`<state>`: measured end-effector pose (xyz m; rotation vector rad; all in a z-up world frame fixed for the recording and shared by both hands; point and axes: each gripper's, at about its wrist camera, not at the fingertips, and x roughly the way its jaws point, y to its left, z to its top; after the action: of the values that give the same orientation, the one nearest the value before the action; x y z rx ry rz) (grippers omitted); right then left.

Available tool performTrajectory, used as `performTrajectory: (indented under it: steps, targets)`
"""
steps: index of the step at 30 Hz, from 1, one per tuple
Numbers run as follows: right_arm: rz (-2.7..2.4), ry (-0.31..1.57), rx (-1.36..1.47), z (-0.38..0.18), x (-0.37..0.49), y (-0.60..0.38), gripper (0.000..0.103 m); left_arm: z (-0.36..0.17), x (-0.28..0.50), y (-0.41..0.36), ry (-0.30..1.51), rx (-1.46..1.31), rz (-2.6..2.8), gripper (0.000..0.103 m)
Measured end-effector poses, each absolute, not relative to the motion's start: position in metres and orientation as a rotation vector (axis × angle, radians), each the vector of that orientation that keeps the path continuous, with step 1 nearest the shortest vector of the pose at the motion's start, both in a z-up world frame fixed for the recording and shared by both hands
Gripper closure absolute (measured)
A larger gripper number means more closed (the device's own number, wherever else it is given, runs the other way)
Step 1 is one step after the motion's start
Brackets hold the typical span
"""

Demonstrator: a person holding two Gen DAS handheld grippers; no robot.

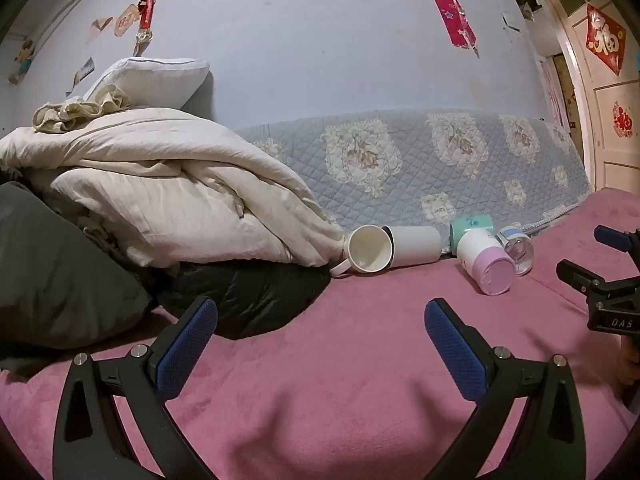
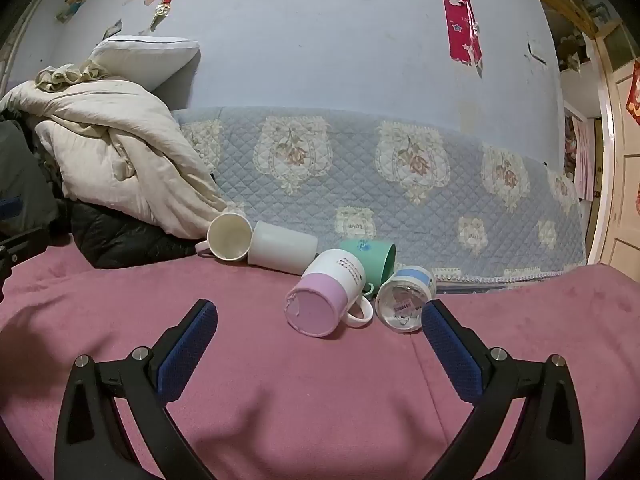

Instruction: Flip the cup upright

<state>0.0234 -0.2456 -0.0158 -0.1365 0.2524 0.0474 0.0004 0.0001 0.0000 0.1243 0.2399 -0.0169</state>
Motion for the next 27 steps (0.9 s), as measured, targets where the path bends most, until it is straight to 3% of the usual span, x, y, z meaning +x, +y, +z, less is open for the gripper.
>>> performTrajectory:
  steps: [27]
  targets:
    - [0.047, 0.251, -0.126, -0.0174, 0.0249, -0.2488, 0.000, -0.0023, 0.0013, -0.0017, 0.246, 0.122, -0.032, 0.000]
